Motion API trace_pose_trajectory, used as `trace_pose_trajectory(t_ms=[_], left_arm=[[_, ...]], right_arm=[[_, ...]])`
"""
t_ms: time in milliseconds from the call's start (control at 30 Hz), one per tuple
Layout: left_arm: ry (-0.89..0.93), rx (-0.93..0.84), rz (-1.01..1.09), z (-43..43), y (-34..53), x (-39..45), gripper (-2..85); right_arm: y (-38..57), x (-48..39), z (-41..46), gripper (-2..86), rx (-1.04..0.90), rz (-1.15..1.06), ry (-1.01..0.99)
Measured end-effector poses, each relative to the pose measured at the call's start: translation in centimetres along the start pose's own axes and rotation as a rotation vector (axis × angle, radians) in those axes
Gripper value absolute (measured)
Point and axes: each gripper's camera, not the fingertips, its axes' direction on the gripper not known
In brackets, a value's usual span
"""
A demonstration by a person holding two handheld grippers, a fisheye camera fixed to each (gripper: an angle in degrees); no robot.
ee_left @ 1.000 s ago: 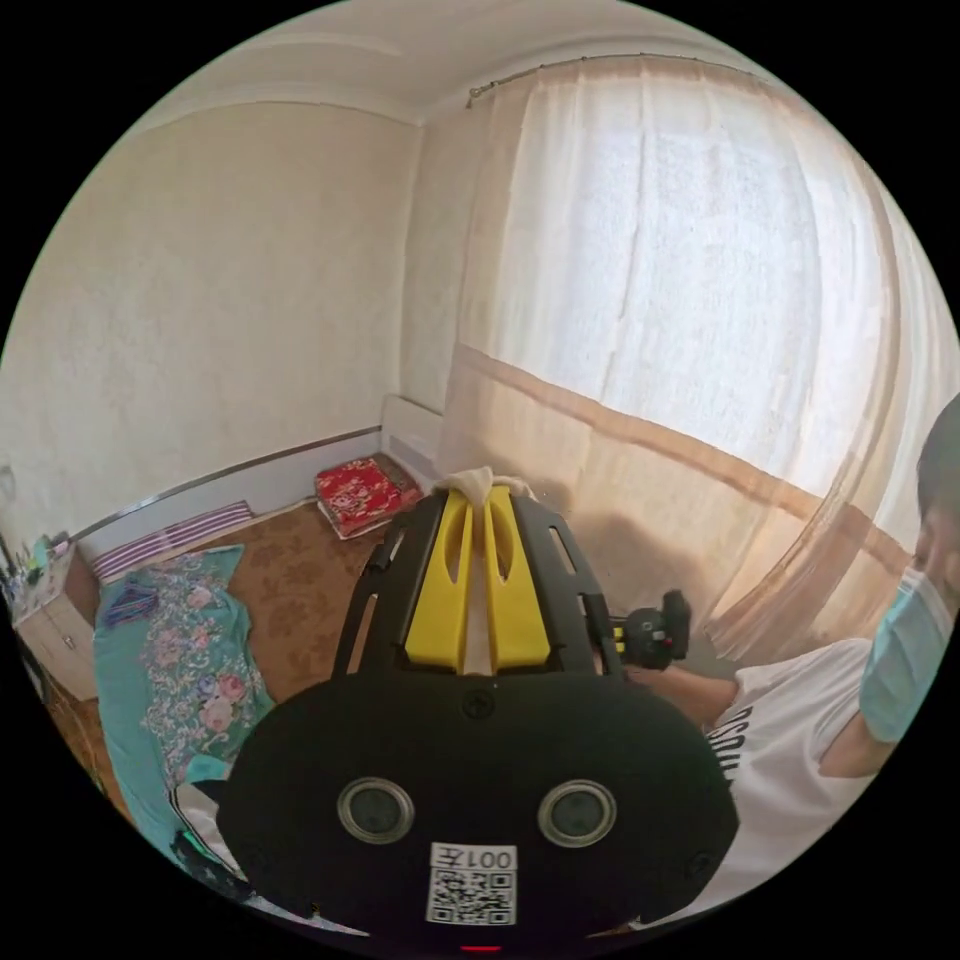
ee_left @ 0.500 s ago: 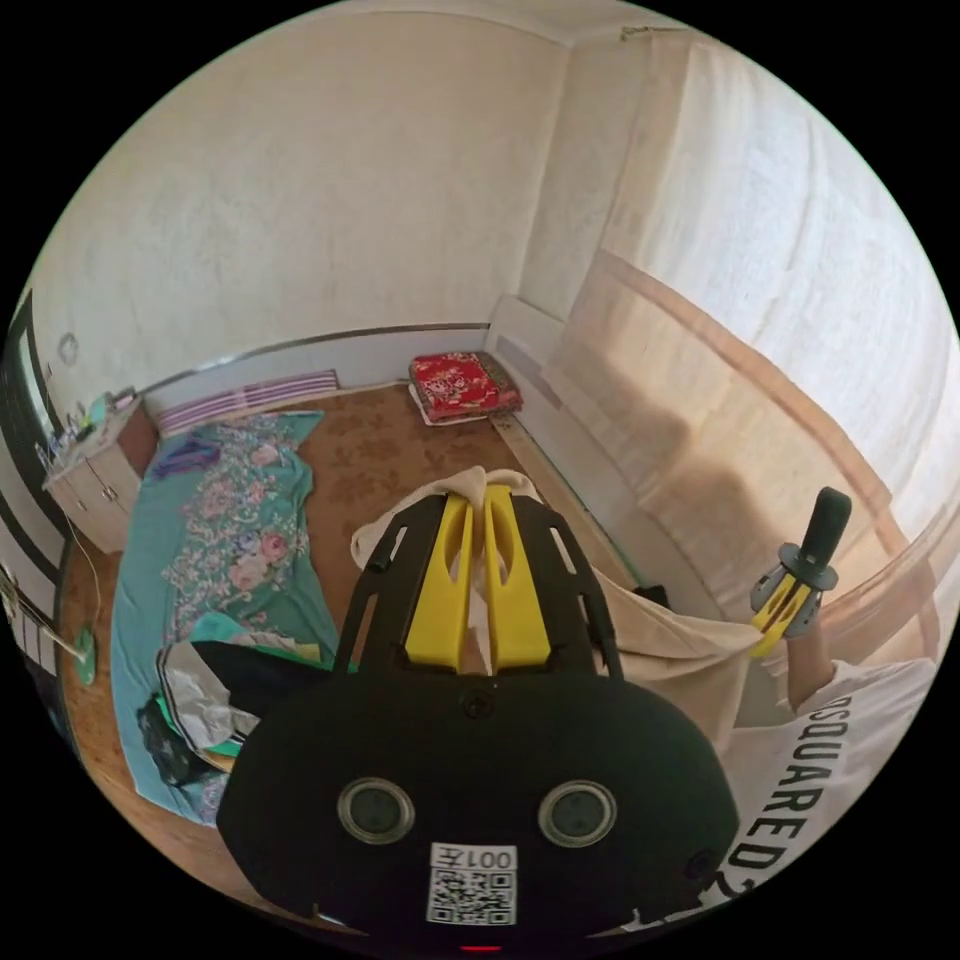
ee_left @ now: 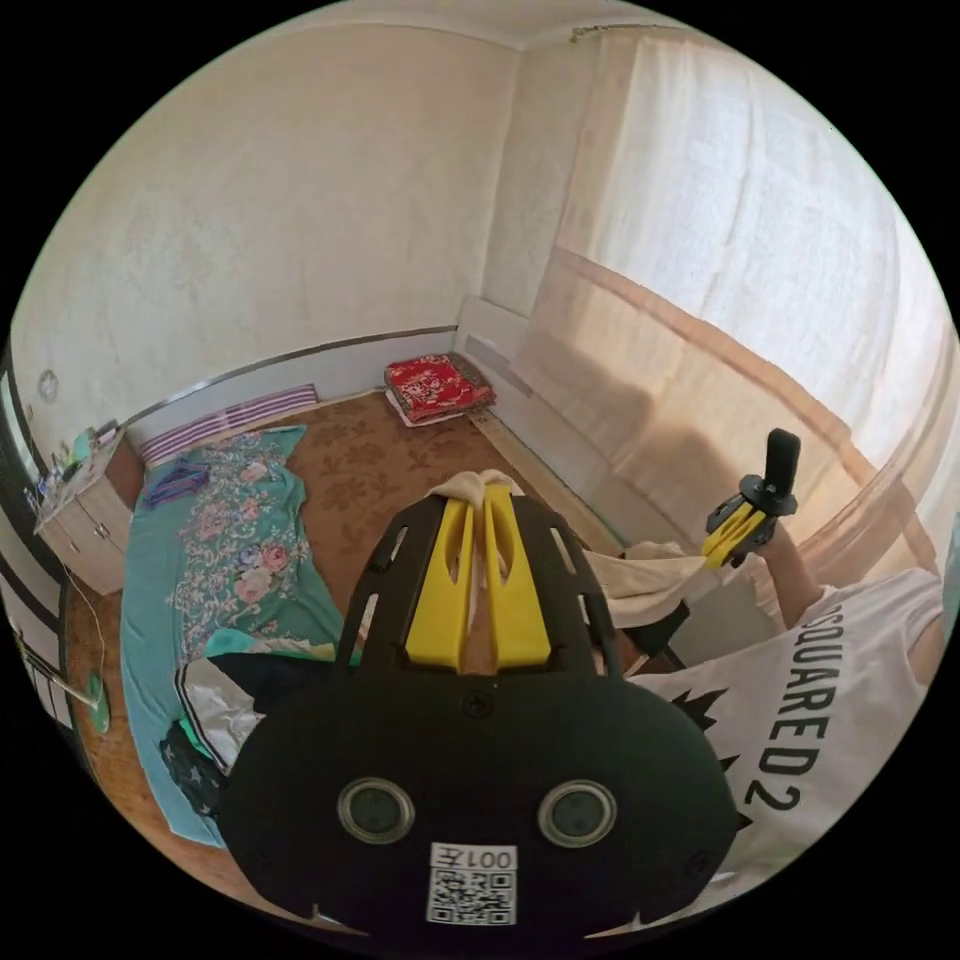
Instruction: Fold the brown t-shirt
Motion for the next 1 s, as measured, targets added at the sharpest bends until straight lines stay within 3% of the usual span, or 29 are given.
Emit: trace_pose_trajectory(t_ms=[200,467,567,667,833,933,1000], left_arm=[[-0.157,-0.068,0.122,2.4,1.5,-0.5,-0.9],[-0.175,-0.175,0.139,8.4,6.1,-4.5,-0.3],[-0.122,-0.201,0.091,12.4,9.7,-6.3,2.1],[0.063,-0.217,-0.095,16.6,14.7,-7.9,6.8],[0.439,-0.026,-0.283,18.1,21.1,-7.2,8.9],[0.509,0.021,-0.256,18.1,22.4,-5.2,10.1],[0.405,-0.044,-0.178,19.0,22.8,-3.7,10.2]], right_arm=[[-0.5,0.6,1.2,0.3,0.023,-0.025,-0.121],[0.0,3.9,1.3,0.2,0.102,0.111,-0.277],[0.4,6.2,1.9,0.2,0.156,0.261,-0.275],[0.6,7.7,3.9,0.1,0.106,0.367,-0.031],[-0.1,8.4,9.3,0.1,-0.057,0.416,0.318],[-0.4,8.9,11.7,0.0,-0.007,0.459,0.247],[-0.7,9.1,12.8,0.0,0.02,0.489,0.199]])
